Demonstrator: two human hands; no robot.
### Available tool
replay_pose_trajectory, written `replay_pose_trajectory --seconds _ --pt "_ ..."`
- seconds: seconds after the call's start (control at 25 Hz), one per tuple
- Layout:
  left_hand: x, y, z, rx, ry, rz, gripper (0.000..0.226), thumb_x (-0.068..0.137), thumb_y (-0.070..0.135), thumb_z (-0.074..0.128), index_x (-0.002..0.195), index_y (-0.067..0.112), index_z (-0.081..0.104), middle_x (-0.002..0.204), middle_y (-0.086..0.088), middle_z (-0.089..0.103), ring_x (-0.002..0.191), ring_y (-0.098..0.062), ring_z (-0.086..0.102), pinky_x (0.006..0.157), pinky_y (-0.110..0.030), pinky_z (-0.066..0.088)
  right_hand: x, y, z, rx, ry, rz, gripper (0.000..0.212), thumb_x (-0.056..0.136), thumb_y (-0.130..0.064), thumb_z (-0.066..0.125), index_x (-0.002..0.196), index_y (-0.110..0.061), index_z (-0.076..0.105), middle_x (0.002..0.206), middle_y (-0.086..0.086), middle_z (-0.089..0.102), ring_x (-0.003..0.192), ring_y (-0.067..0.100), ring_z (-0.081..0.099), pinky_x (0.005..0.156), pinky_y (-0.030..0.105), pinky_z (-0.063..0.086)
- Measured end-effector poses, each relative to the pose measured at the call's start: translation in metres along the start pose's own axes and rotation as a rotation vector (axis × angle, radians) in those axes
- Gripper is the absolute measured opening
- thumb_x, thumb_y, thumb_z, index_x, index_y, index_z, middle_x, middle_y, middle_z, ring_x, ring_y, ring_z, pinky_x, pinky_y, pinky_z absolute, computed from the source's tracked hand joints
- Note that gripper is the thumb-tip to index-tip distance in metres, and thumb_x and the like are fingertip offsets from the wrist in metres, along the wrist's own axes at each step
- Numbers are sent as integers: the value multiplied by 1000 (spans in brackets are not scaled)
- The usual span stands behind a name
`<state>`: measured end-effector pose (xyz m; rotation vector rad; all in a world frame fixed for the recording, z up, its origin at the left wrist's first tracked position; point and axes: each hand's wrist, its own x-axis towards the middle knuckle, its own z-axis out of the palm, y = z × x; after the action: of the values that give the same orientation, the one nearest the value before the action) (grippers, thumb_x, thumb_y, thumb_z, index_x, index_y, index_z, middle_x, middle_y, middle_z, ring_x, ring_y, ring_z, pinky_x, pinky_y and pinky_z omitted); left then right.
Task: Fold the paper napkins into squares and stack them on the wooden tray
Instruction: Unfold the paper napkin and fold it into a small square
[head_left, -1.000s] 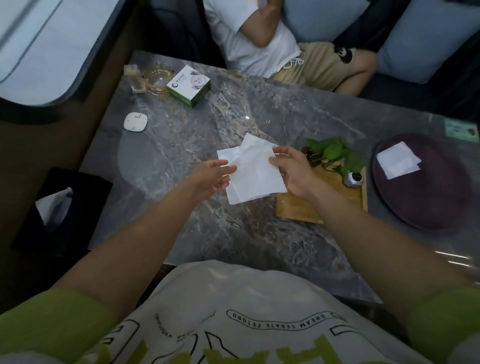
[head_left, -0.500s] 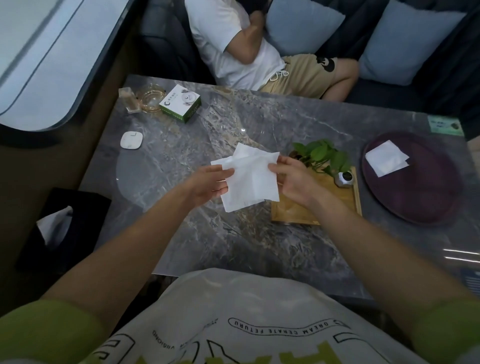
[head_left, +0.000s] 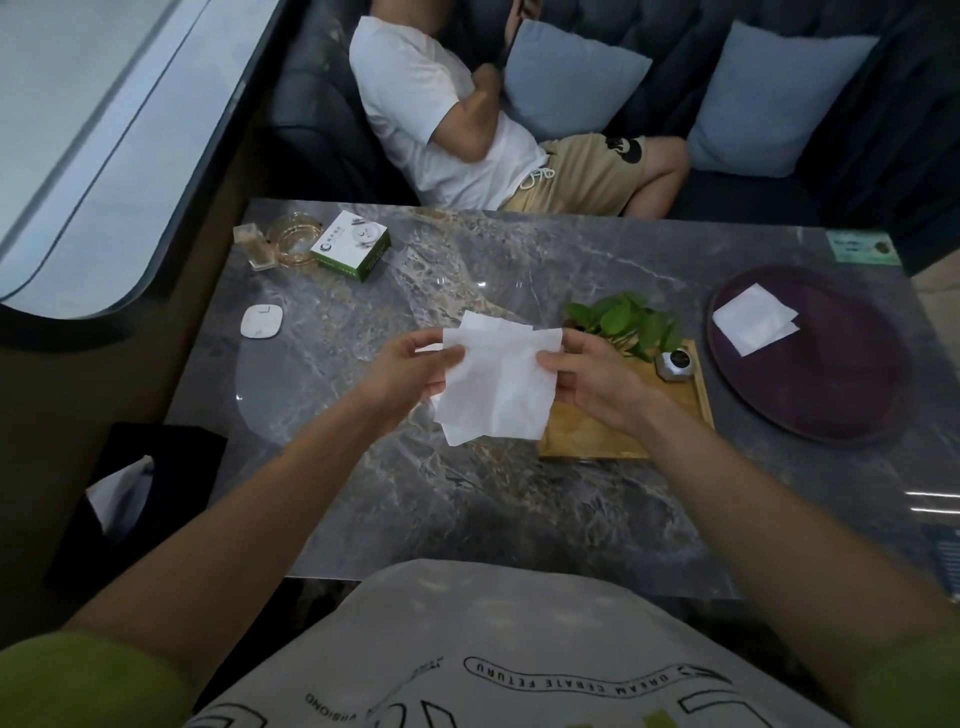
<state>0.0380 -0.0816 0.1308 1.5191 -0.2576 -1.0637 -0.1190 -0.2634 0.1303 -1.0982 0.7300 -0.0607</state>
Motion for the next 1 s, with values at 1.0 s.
replay_pose_trajectory --seconds 1.0 --pt "-10 16 15 -66 -66 63 18 90 -2 61 103 7 69 92 -7 74 78 -18 73 64 -28 59 -21 -20 -18 -31 -58 -136 26 89 6 57 108 -11 63 101 6 72 92 20 71 72 30 58"
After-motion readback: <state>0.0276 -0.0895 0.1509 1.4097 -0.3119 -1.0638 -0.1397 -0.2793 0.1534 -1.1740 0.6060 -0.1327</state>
